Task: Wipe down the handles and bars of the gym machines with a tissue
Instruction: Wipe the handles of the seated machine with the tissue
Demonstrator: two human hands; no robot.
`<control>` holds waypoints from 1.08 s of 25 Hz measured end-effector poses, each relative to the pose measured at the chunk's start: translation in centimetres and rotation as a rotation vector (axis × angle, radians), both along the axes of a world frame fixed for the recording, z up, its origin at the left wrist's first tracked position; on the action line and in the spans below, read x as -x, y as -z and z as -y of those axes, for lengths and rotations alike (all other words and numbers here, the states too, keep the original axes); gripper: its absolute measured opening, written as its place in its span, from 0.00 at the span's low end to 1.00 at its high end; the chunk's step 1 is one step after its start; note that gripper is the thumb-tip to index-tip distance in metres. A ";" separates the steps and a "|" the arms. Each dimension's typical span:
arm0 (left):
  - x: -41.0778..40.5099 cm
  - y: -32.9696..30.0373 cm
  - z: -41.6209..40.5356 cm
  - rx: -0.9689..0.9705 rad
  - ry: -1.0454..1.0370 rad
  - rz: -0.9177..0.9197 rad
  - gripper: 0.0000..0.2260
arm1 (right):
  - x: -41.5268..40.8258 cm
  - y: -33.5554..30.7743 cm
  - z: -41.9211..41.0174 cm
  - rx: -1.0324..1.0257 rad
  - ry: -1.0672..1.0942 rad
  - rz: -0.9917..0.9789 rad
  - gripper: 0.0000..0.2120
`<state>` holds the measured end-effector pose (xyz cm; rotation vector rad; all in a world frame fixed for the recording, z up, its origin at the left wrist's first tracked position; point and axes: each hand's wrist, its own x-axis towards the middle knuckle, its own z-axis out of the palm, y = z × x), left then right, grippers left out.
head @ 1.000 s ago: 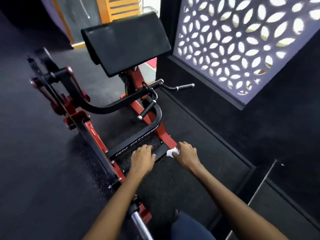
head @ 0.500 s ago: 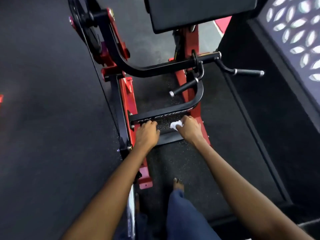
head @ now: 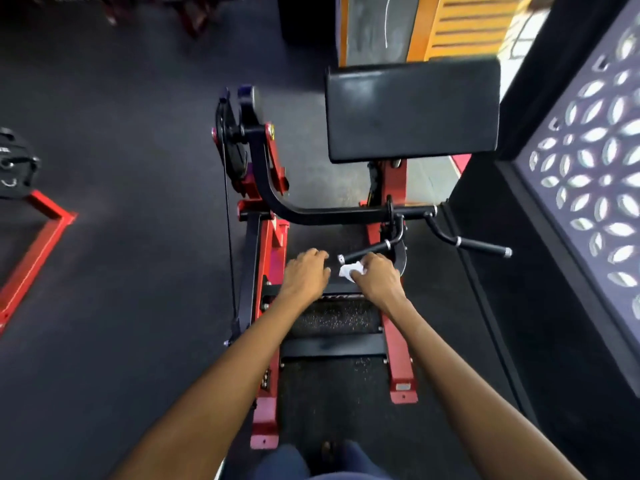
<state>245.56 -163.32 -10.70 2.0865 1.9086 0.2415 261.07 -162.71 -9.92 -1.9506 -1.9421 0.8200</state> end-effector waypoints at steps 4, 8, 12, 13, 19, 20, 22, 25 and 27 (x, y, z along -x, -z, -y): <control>-2.4 -1.8 -2.6 -0.101 0.169 0.411 0.17 | -1.3 -1.9 -2.4 -0.041 0.070 -0.284 0.12; -4.2 -2.4 -6.2 -0.047 0.168 0.584 0.15 | -3.2 -3.0 -5.5 -0.024 0.052 -0.462 0.10; -5.0 -2.0 -12.6 0.052 0.040 0.738 0.05 | -6.7 -2.7 -10.5 -0.057 0.023 -0.485 0.08; -5.5 -2.0 -13.8 0.095 -0.027 0.849 0.06 | -7.5 -2.7 -11.5 -0.060 0.030 -0.484 0.07; -9.0 -3.1 -17.2 0.600 -0.113 1.211 0.06 | -10.7 -3.4 -15.9 -0.002 0.039 -0.476 0.15; -9.5 -3.1 -17.5 0.599 -0.039 1.131 0.04 | -11.0 -3.7 -16.3 -0.014 0.070 -0.497 0.15; -10.4 -2.6 -18.5 0.513 -0.074 1.086 0.05 | -11.6 -3.9 -16.7 -0.046 0.126 -0.501 0.13; -10.8 -2.6 -19.6 0.375 -0.231 1.159 0.07 | -12.2 -4.2 -16.7 -0.031 0.029 -0.469 0.09; -11.0 -2.8 -20.0 0.355 -0.219 1.195 0.06 | -12.1 -4.4 -17.1 -0.045 -0.072 -0.420 0.08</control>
